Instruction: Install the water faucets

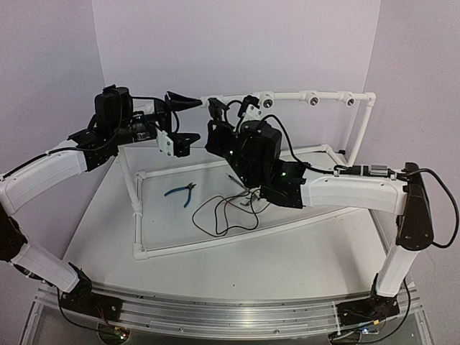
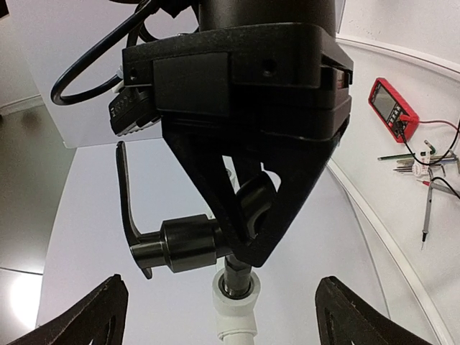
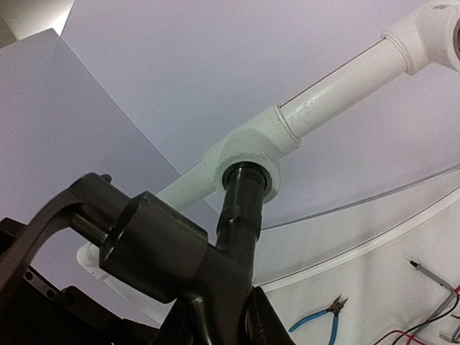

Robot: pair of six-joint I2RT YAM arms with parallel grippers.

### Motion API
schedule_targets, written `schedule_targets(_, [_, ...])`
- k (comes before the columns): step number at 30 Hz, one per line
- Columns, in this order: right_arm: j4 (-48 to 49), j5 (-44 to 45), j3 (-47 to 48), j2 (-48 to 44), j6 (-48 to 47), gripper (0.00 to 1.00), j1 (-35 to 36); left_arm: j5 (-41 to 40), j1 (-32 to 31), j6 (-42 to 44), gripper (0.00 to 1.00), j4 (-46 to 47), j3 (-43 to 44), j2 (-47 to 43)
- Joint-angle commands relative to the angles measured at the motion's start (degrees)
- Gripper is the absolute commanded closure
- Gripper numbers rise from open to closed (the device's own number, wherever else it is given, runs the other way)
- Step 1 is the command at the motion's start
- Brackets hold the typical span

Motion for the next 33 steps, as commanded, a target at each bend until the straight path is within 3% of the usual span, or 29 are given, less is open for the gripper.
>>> schedule_targets(1, [9.1, 8.9, 1.3, -4.0, 11.0, 1.00, -2.5, 1.7, -0.5, 0.3, 0.07, 4.0, 0.4, 0.2])
schedule_targets(9, [9.7, 8.3, 0.6, -4.2, 13.1, 1.00, -2.6, 2.8, -0.6, -2.0, 0.07, 5.2, 3.9, 2.1])
schedule_targets(14, [10.1, 8.5, 0.2, -4.5, 8.8, 1.00, -2.7, 6.2, 0.3, -22.9, 0.19, -6.6, 15.8, 4.9])
schedule_targets(21, [11.0, 7.7, 1.3, -3.8, 4.5, 1.00, -2.6, 10.5, 0.7, -48.0, 0.24, -17.2, 21.2, 6.5])
schedule_targets(25, [11.2, 7.0, 2.0, -3.3, 2.5, 1.00, -2.7, 9.7, 1.1, -61.4, 0.24, -17.8, 24.2, 8.1])
schedule_targets(28, [11.4, 6.6, 2.2, -3.1, 1.9, 1.00, -2.7, 10.0, 2.2, -69.8, 0.26, -22.1, 30.1, 11.4])
schedule_targets(33, [11.5, 6.1, 2.4, -3.0, 0.5, 1.00, -2.7, 10.0, 2.3, -76.7, 0.32, -28.7, 35.5, 15.7])
